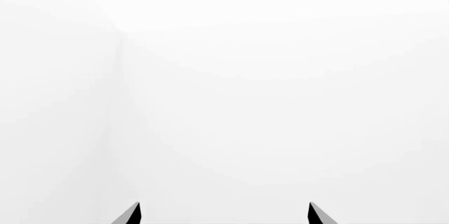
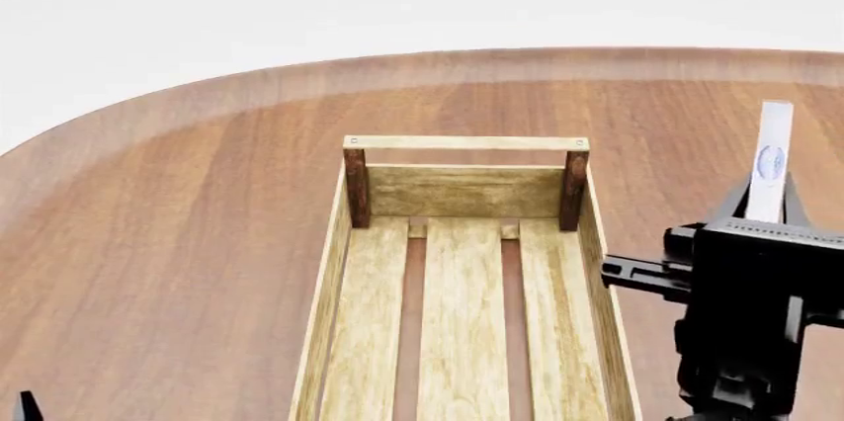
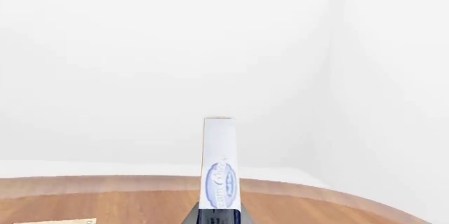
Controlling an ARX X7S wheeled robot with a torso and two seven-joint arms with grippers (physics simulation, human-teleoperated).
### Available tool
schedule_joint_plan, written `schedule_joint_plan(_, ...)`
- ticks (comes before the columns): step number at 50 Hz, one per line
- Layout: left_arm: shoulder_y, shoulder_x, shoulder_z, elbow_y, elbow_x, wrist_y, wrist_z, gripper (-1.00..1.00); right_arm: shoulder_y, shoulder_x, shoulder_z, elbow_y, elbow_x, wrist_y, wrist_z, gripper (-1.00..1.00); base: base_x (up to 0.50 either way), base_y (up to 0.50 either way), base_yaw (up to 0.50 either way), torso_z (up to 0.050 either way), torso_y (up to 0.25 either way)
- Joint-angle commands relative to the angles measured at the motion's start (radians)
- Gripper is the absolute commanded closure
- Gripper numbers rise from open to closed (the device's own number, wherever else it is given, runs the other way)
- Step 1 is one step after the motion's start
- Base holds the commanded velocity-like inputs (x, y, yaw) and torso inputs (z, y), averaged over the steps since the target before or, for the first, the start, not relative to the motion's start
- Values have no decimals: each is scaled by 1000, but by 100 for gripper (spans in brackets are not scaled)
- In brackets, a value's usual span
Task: Pick up the cream cheese and put it in the tray.
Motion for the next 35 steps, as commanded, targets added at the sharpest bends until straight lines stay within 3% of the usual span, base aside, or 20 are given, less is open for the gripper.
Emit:
schedule_joint_plan(1, -5, 1, 5, 1, -1, -9, 0, -100, 79, 8, -48, 7, -27, 46, -55, 100, 0, 0, 0, 0, 0)
schedule_joint_plan(35, -6, -7, 7, 2, -9, -13, -5, -100, 169, 36, -151, -73, 98, 191, -275, 100, 0, 0, 0, 0, 1)
